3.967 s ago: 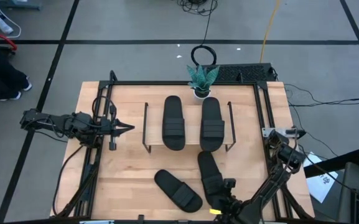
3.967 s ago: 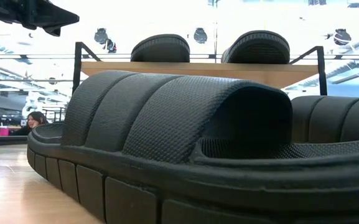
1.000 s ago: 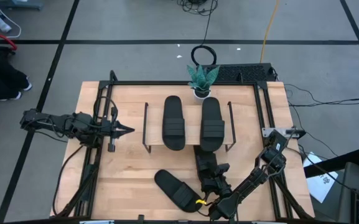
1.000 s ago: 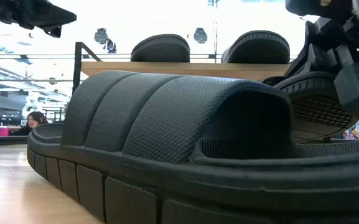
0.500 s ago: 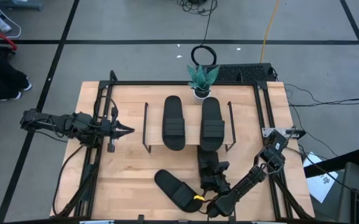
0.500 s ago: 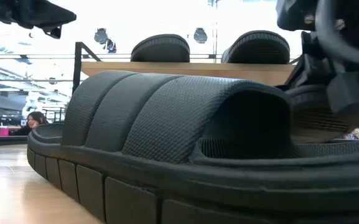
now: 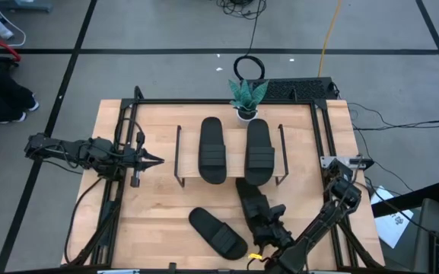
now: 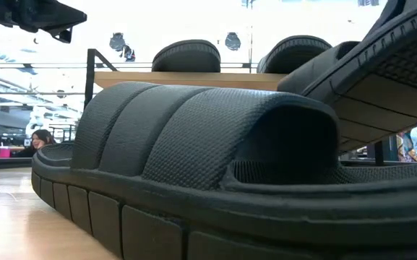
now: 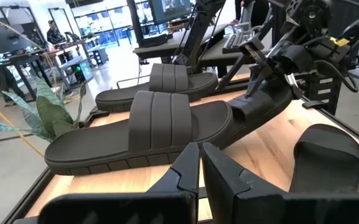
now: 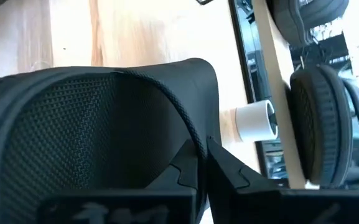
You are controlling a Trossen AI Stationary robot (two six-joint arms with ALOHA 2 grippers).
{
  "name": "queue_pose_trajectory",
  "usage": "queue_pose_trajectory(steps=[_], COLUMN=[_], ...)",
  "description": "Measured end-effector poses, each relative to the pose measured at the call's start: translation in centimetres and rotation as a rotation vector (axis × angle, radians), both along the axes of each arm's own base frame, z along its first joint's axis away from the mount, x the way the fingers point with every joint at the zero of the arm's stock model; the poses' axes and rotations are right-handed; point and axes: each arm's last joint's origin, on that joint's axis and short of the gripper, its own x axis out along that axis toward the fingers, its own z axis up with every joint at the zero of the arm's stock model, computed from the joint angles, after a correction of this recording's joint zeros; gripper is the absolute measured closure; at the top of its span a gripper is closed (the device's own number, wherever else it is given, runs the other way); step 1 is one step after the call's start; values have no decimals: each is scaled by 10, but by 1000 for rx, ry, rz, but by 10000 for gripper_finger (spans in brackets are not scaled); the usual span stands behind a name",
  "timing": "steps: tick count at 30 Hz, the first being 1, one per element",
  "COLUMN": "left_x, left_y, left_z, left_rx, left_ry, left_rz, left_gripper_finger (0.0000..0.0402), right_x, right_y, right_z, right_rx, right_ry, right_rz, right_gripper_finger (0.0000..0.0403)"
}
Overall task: Pick and place slides into the shelf
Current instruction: Put the black slide under the shelf
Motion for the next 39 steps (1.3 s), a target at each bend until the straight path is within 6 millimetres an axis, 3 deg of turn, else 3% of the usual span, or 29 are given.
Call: queue_pose_trajectory(steps=[15,24,39], left_x=[0,0,0], left_y=[0,0,0], left_z=[0,0,0], left_rx=[-1,1,1], left_ry=[3,2,1], left_rz=[1,0,0], left_gripper_finger=[380,380,380], right_x=[13,11,16], right_y=[-24,-44,-60], right_z=[-9,-26,-31], right_rx=[-17,-25,0], right_ry=[38,82,0], right_rz=[-86,-189,-293], right_gripper_finger=[403,403,403])
